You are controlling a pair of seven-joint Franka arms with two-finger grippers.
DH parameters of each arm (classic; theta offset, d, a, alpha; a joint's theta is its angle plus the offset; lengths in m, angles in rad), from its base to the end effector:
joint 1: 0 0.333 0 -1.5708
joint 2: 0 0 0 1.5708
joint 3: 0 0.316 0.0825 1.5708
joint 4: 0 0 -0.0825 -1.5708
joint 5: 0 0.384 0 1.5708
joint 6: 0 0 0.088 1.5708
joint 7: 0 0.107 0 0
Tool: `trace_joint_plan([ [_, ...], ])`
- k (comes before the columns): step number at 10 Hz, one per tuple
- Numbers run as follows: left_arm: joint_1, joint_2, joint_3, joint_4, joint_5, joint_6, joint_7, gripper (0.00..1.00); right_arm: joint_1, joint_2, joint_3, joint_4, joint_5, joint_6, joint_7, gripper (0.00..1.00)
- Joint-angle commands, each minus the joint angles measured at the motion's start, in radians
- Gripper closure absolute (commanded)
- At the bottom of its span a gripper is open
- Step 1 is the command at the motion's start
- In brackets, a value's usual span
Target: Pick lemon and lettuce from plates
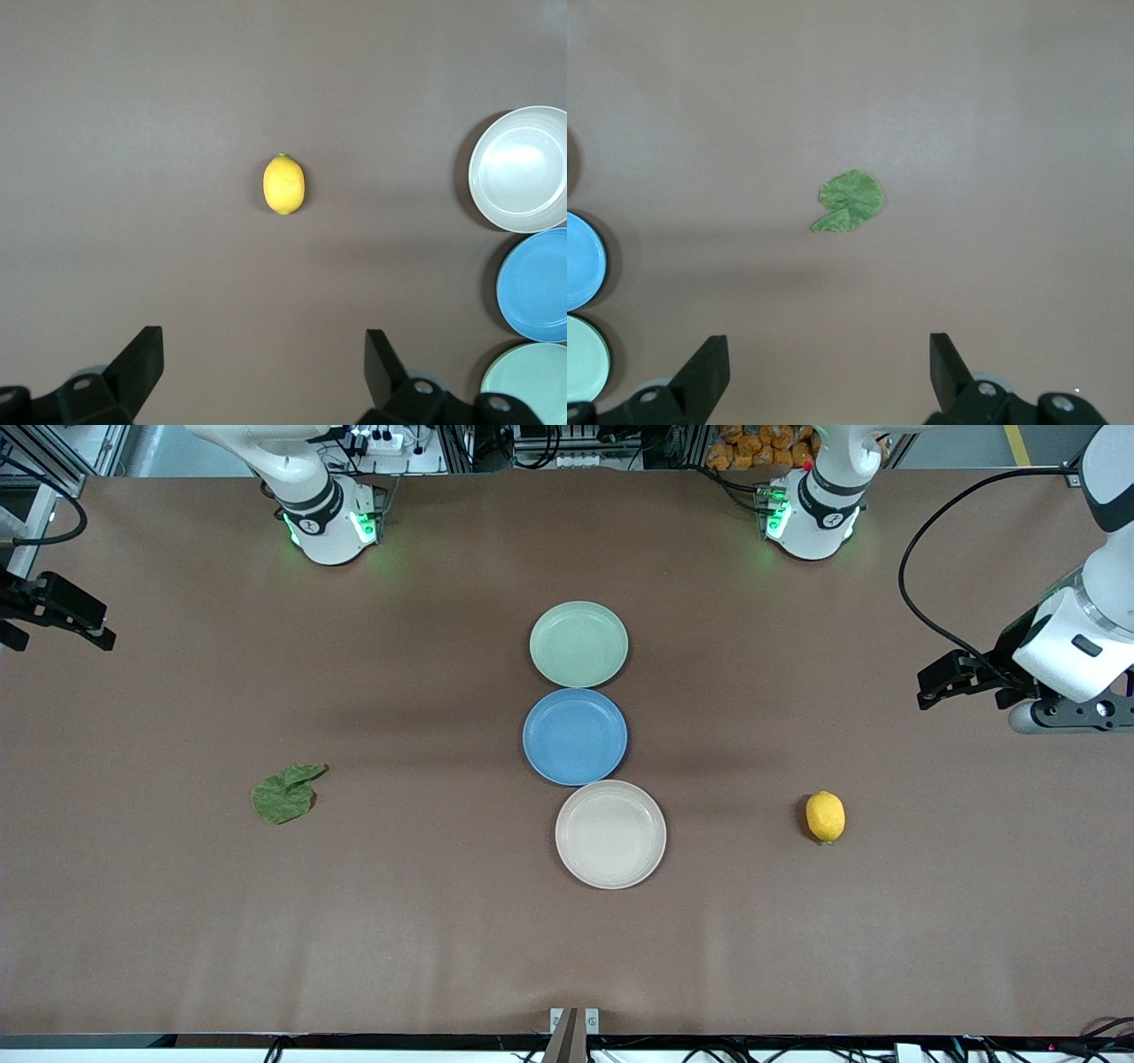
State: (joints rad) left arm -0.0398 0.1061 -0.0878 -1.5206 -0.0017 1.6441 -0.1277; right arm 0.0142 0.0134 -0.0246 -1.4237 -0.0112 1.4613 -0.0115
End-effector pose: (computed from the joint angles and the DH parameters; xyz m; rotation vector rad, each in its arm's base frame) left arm 0.5888 -0.0730 0.5942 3.1283 0.0012 0.0254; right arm 0.5468 -0.0069 0.6760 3.1297 -0.0004 0.0377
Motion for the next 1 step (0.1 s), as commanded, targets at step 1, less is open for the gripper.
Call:
trace_joint_plan([
  [1,0.006,-0.002,0.0,0.004,-0.021,-0.01,0.019,0.0,-0.005,0.005,0.002,0.022,-0.013,-0.015,-0.016,0.0],
])
